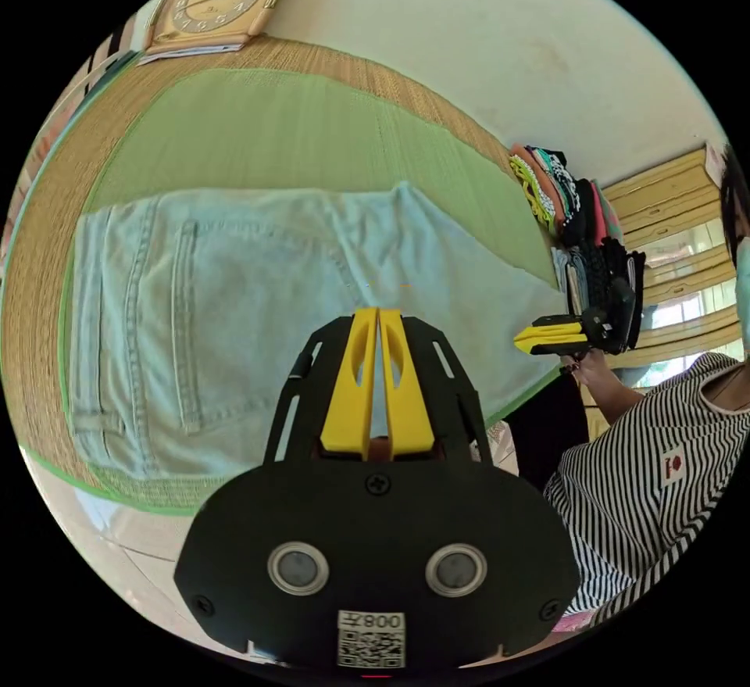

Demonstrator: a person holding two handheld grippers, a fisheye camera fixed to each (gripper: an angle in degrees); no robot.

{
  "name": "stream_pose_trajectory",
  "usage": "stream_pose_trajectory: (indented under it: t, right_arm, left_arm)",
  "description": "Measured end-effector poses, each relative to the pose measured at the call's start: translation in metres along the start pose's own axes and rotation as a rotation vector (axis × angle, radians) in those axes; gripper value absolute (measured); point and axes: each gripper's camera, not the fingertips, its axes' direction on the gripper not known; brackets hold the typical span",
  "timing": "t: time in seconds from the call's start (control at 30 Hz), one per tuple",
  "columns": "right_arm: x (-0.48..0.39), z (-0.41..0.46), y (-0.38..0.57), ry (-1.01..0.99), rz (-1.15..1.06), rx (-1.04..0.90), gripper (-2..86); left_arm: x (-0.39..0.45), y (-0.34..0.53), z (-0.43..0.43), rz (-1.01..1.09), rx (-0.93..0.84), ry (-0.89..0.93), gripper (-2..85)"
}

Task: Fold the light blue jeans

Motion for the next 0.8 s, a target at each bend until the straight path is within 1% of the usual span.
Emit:
stream_pose_trajectory:
  t: [0.03, 0.07, 0.1, 0.17, 0.3, 0.33, 0.4, 0.43, 0.47, 0.5, 0.53, 0.57, 0.6, 0.7, 0.8]
  right_arm:
    - [-0.008, 0.016, 0.001, -0.023, -0.016, -0.053, 1.2]
    - [-0.011, 0.024, 0.003, -0.019, -0.019, -0.073, 1.1]
    - [-0.015, 0.025, 0.011, -0.001, -0.023, -0.010, 0.9]
    - [-0.014, 0.028, 0.013, -0.013, -0.004, -0.030, 0.6]
    - [-0.022, 0.035, 0.010, 0.020, -0.029, -0.087, 0.3]
    - [-0.024, 0.036, 0.007, 0.027, -0.026, -0.107, 0.3]
    - [-0.027, 0.040, 0.006, 0.025, -0.014, -0.128, 0.3]
    - [-0.028, 0.046, 0.007, 0.024, -0.008, -0.149, 0.3]
    - [-0.030, 0.047, 0.008, 0.029, -0.007, -0.140, 0.4]
    - [-0.031, 0.049, 0.011, 0.034, -0.007, -0.130, 0.4]
    - [-0.031, 0.050, 0.011, 0.023, 0.005, -0.133, 0.6]
    - [-0.031, 0.051, 0.010, 0.015, 0.016, -0.143, 0.6]
    - [-0.031, 0.050, 0.006, 0.008, 0.025, -0.160, 0.9]
    - [-0.048, 0.039, -0.013, 0.015, -0.021, -0.053, 2.3]
    - [-0.070, 0.048, -0.051, -0.010, -0.096, -0.005, 6.7]
  left_arm:
    - [-0.004, 0.011, 0.001, -0.025, -0.016, -0.036, 0.2]
    - [-0.015, 0.031, 0.004, -0.085, -0.049, -0.116, 0.2]
    - [-0.024, 0.047, 0.004, -0.088, -0.045, -0.134, 0.1]
    - [-0.037, 0.062, 0.001, -0.137, -0.027, -0.097, 0.1]
    - [-0.038, 0.076, 0.001, -0.115, -0.038, -0.179, 0.0]
    - [-0.037, 0.078, -0.002, -0.108, -0.017, -0.165, 0.1]
    - [-0.033, 0.089, -0.006, -0.046, 0.051, -0.021, 0.1]
    - [-0.033, 0.092, -0.004, -0.039, 0.036, -0.030, 0.1]
    - [-0.034, 0.099, 0.010, -0.029, -0.072, -0.121, 0.2]
    - [-0.038, 0.109, 0.019, -0.012, -0.120, -0.160, 0.2]
    - [-0.040, 0.115, 0.017, -0.026, -0.088, -0.142, 0.3]
    - [-0.048, 0.121, 0.013, -0.060, -0.102, -0.105, 0.4]
    - [-0.053, 0.130, 0.005, -0.083, -0.046, -0.107, 0.6]
    - [-0.073, 0.151, -0.017, -0.160, 0.076, -0.075, 1.7]
    - [-0.099, 0.170, -0.026, -0.259, 0.111, -0.099, 3.8]
